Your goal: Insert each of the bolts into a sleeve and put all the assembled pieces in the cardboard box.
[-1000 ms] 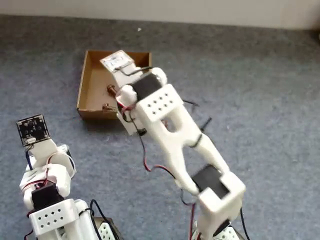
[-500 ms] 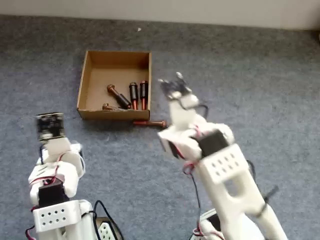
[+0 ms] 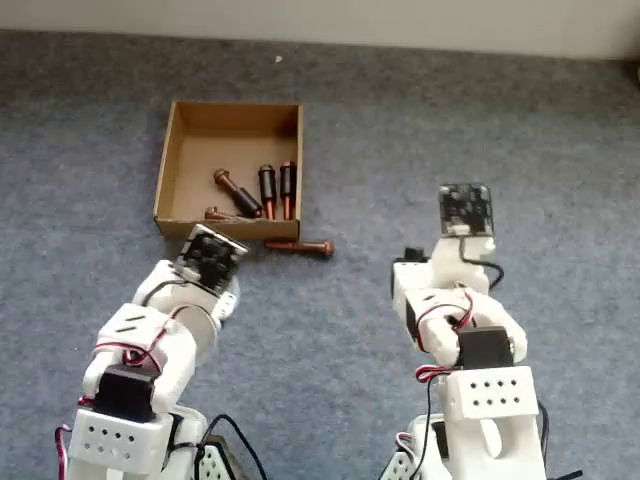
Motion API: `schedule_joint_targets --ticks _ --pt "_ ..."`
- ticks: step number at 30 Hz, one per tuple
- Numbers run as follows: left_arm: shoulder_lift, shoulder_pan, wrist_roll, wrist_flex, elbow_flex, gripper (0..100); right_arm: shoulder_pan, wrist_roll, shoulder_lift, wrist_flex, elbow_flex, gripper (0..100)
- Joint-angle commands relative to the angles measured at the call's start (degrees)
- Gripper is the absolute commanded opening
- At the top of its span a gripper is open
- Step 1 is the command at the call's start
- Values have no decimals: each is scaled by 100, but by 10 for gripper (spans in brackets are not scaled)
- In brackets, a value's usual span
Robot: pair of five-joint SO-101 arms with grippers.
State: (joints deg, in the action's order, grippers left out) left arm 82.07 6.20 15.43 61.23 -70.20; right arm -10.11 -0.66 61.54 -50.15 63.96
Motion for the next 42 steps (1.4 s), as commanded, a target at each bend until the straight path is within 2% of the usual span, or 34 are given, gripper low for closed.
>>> schedule_joint_targets --ticks 1,3,8,17,22,32,36,42 --pt "-963 699 114 308 980 144 338 -132 145 611 224 4" --pt "-1815 919 141 290 1367 146 505 -141 145 813 347 4" --pt "-4154 1420 782 290 2492 148 813 -457 145 1323 637 4" --pt "-7442 1552 1908 290 4444 203 971 -466 145 1578 796 4" --pt "-8602 1543 2426 290 5393 203 971 -457 145 1578 796 4" --pt "-10440 1411 2558 334 7363 206 963 -457 145 1578 804 4" --pt "-11116 1411 2945 651 7899 203 963 -448 145 1578 804 4" --pt "-11688 1209 2954 703 8523 173 963 -448 145 1578 804 4"
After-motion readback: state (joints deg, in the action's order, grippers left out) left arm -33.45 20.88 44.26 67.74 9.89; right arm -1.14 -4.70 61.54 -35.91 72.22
